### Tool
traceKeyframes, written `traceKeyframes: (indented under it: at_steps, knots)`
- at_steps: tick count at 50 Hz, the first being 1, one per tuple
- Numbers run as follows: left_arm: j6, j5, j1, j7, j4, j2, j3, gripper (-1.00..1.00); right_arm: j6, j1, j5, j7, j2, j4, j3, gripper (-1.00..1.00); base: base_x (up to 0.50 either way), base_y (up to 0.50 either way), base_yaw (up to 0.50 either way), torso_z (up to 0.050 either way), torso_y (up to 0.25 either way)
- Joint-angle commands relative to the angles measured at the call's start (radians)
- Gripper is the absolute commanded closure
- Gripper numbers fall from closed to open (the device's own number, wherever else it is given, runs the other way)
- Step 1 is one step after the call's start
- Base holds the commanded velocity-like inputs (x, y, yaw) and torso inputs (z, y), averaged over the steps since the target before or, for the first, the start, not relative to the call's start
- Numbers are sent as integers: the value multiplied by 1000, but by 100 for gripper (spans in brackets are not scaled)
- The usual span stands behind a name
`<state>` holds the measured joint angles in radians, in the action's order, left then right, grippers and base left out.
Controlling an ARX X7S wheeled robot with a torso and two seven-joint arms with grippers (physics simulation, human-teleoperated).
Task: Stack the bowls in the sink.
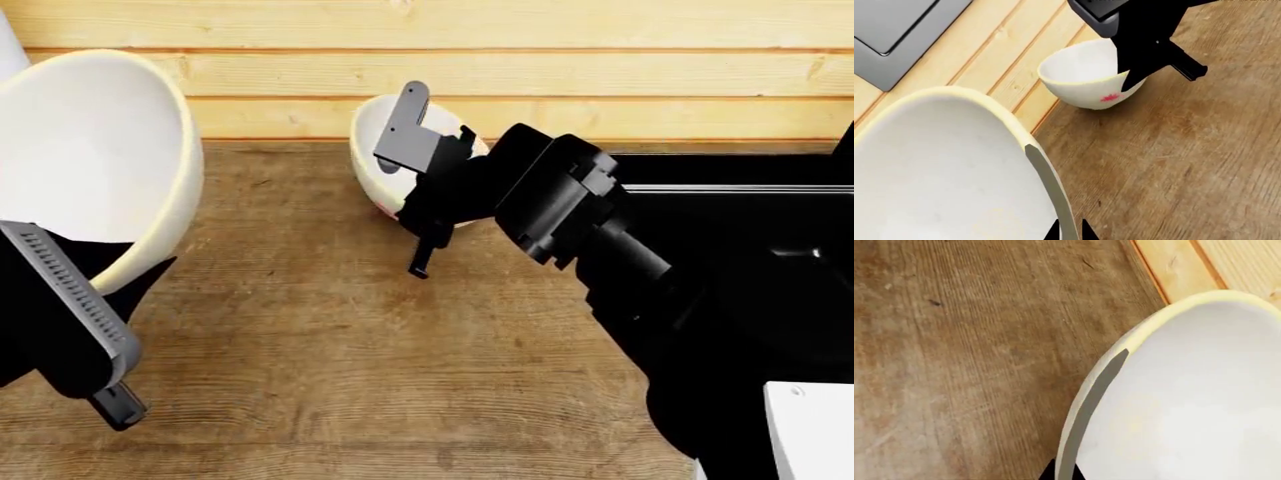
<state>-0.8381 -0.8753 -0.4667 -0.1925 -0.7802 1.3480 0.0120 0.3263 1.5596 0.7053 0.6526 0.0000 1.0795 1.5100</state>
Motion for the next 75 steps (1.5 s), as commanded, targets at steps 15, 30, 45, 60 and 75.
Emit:
traceKeyframes:
  at_steps: [15, 30, 45, 60, 75]
  knots:
    - [-78, 111, -251, -54, 11, -120, 184, 100, -4, 140, -22, 50, 38, -23, 6, 100, 0, 0, 0, 1, 1]
    - [-137, 227, -466, -129, 67, -251, 353, 100, 362, 249, 121, -210, 485, -852, -7, 100, 0, 0, 0, 0, 1]
    - [-103, 267, -479, -147, 103, -274, 390, 100, 506, 242, 252, -379, 690, -1168, -48, 100, 0, 0, 0, 0, 1]
    - [-91, 264, -473, -148, 100, -278, 391, 100, 560, 269, 274, -425, 698, -1176, -67, 100, -35, 0, 0, 0, 1]
    - [-108, 248, -479, -144, 80, -269, 382, 100, 569, 273, 278, -427, 704, -1185, -71, 100, -297, 0, 0, 1, 0]
